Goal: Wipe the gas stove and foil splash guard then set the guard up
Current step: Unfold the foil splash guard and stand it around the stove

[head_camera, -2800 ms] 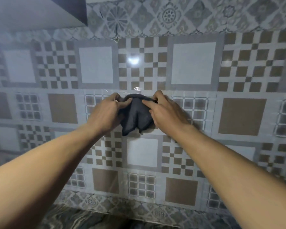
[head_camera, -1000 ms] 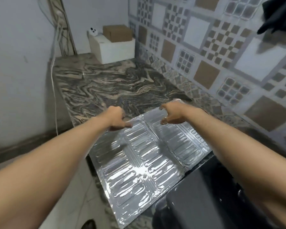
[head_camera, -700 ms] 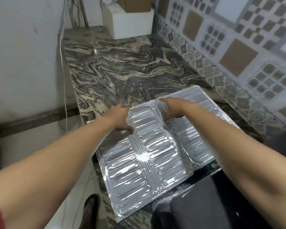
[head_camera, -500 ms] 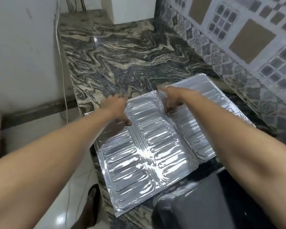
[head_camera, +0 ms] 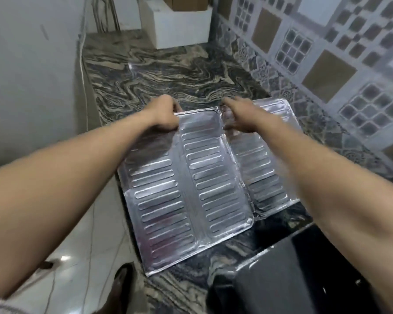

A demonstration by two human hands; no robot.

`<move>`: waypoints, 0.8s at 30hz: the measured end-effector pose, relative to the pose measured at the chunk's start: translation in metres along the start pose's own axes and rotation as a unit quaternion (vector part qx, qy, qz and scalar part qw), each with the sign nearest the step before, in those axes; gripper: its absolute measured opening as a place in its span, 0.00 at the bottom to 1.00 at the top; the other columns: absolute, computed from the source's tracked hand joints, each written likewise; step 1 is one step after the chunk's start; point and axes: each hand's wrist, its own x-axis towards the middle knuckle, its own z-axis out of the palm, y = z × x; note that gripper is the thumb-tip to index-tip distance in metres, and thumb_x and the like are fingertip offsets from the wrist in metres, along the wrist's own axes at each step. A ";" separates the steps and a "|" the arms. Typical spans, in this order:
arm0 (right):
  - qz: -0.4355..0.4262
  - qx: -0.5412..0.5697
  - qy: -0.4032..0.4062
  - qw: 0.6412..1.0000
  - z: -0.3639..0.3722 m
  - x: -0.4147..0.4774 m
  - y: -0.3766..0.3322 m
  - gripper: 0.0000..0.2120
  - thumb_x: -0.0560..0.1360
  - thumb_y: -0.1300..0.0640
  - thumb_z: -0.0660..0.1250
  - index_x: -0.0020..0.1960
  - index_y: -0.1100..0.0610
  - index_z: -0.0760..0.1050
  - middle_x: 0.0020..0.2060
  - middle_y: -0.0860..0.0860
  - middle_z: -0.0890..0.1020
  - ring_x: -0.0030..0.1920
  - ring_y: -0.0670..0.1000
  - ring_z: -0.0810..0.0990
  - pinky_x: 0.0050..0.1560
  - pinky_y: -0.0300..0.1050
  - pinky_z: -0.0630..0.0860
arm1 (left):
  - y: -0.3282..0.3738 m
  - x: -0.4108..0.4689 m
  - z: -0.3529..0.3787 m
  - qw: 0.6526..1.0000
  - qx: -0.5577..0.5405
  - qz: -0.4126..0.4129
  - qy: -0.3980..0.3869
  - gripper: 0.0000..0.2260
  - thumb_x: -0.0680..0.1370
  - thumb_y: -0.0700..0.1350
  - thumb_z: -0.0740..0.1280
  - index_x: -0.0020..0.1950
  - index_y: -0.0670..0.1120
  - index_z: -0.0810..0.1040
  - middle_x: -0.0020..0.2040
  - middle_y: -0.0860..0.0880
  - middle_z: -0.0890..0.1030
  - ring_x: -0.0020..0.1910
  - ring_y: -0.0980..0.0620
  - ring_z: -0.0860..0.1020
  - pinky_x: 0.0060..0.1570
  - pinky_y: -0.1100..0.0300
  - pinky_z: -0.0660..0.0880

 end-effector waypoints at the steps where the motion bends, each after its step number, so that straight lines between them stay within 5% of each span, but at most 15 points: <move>1: -0.003 0.001 0.022 1.000 -0.014 -0.005 -0.002 0.32 0.69 0.49 0.76 0.69 0.52 0.68 0.65 0.62 0.74 0.64 0.64 0.73 0.64 0.52 0.71 | 0.007 -0.004 -0.011 1.000 -0.006 0.011 0.017 0.13 0.73 0.43 0.73 0.57 0.46 0.83 0.59 0.42 0.83 0.59 0.42 0.79 0.54 0.57 0.72; 9: 0.010 0.006 0.149 0.989 -0.129 -0.084 -0.023 0.12 0.73 0.49 0.73 0.53 0.48 0.75 0.55 0.56 0.81 0.57 0.61 0.78 0.55 0.53 0.75 | 0.066 -0.045 -0.108 0.990 0.000 0.110 0.091 0.12 0.74 0.37 0.67 0.53 0.47 0.85 0.53 0.45 0.84 0.52 0.45 0.80 0.48 0.60 0.71; 12: 0.011 0.006 0.172 0.985 -0.158 -0.113 -0.026 0.08 0.73 0.57 0.73 0.51 0.50 0.79 0.47 0.55 0.81 0.50 0.58 0.79 0.48 0.46 0.74 | 0.083 -0.053 -0.131 0.984 0.009 0.152 0.094 0.12 0.74 0.37 0.67 0.55 0.46 0.84 0.53 0.45 0.84 0.55 0.44 0.80 0.49 0.60 0.72; 15: 0.029 -0.007 0.196 0.980 -0.175 -0.135 -0.025 0.10 0.75 0.63 0.69 0.54 0.54 0.81 0.42 0.53 0.80 0.47 0.56 0.79 0.43 0.42 0.67 | 0.093 -0.052 -0.145 0.979 0.005 0.186 0.088 0.12 0.73 0.37 0.67 0.53 0.48 0.84 0.52 0.46 0.84 0.55 0.46 0.80 0.51 0.59 0.74; 20: 0.067 0.066 0.215 0.972 -0.177 -0.154 -0.017 0.18 0.76 0.67 0.64 0.58 0.49 0.83 0.53 0.52 0.86 0.53 0.50 0.82 0.50 0.37 0.71 | 0.100 -0.036 -0.145 0.973 -0.018 0.224 0.059 0.10 0.74 0.40 0.68 0.52 0.50 0.84 0.47 0.48 0.85 0.43 0.53 0.81 0.43 0.65 0.71; 24: 0.099 0.068 0.196 0.973 -0.165 -0.155 -0.015 0.25 0.76 0.68 0.62 0.62 0.44 0.81 0.58 0.49 0.84 0.51 0.47 0.81 0.46 0.37 0.72 | 0.096 -0.009 -0.127 0.971 -0.022 0.225 0.072 0.06 0.76 0.49 0.68 0.48 0.57 0.84 0.49 0.50 0.86 0.54 0.48 0.82 0.60 0.54 0.75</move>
